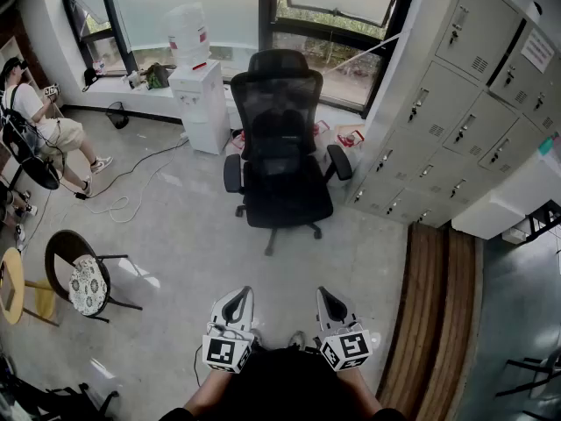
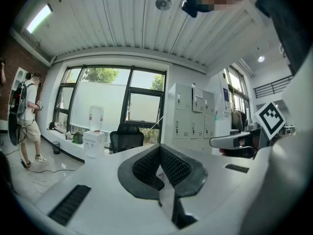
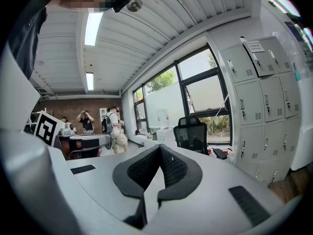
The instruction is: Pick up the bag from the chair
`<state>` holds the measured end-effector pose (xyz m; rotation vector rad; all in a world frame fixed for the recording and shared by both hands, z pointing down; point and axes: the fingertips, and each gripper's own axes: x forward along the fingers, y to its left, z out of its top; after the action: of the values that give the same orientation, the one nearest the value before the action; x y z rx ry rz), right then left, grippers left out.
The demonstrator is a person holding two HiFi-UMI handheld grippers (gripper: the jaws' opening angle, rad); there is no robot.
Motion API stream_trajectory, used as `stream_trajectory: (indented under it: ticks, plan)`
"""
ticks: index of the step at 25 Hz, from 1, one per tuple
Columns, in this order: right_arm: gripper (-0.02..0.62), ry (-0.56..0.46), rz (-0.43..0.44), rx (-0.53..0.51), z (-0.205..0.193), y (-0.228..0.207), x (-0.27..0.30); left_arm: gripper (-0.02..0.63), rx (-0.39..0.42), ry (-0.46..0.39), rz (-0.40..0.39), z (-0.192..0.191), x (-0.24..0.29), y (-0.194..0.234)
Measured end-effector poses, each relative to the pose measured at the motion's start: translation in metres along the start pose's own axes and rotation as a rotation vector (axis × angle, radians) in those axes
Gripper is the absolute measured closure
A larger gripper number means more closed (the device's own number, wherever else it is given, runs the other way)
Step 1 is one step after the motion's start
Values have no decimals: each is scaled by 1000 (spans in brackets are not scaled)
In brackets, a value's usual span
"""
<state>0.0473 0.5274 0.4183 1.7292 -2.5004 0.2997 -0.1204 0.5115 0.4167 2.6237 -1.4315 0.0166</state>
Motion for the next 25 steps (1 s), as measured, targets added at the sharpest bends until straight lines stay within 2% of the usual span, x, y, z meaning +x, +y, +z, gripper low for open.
stream_trajectory:
  ticks: [25]
  plan:
    - [595,-15,15,19,0,-8,-15,607,9,11,3,-4,0,-22]
